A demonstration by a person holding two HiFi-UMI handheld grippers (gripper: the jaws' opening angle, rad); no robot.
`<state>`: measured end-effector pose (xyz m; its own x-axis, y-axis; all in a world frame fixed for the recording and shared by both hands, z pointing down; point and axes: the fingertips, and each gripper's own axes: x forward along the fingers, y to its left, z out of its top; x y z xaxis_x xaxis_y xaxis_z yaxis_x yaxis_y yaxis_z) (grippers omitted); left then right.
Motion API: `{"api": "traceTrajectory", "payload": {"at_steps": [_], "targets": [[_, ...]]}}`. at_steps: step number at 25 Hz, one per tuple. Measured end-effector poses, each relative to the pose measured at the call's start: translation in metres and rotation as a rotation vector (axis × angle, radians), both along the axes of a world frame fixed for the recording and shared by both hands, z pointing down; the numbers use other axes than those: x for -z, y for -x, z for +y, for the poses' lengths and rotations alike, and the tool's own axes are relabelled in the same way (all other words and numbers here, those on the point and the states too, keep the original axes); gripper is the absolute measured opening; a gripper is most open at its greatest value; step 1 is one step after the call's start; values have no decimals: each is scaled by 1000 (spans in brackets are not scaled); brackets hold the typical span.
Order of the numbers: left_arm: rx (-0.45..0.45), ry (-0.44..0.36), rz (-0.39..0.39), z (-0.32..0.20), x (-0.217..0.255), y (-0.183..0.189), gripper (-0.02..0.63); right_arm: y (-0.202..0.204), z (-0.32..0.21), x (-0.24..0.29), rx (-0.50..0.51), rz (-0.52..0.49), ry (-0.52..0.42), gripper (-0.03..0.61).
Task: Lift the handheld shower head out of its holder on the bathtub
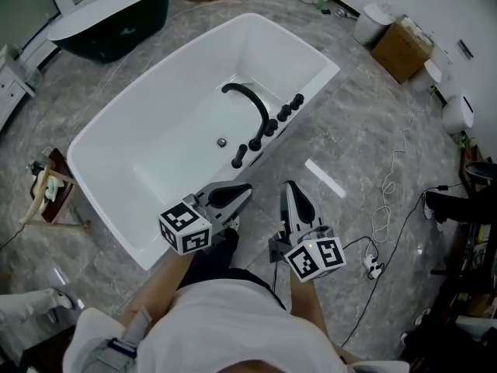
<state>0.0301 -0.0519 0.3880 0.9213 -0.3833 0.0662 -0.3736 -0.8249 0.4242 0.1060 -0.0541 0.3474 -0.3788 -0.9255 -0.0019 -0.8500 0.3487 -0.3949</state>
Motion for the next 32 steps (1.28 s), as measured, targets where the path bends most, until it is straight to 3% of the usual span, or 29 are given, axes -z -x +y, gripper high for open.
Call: {"api": "traceTrajectory", "payload": {"at_steps": [15, 32], "targets": [[-7, -6, 24, -67, 4, -23, 20, -6, -59, 12, 34, 43, -42, 18], [-10, -25, 26, -123, 0, -36, 20, -22, -111, 1, -2, 67, -48, 18]]}}
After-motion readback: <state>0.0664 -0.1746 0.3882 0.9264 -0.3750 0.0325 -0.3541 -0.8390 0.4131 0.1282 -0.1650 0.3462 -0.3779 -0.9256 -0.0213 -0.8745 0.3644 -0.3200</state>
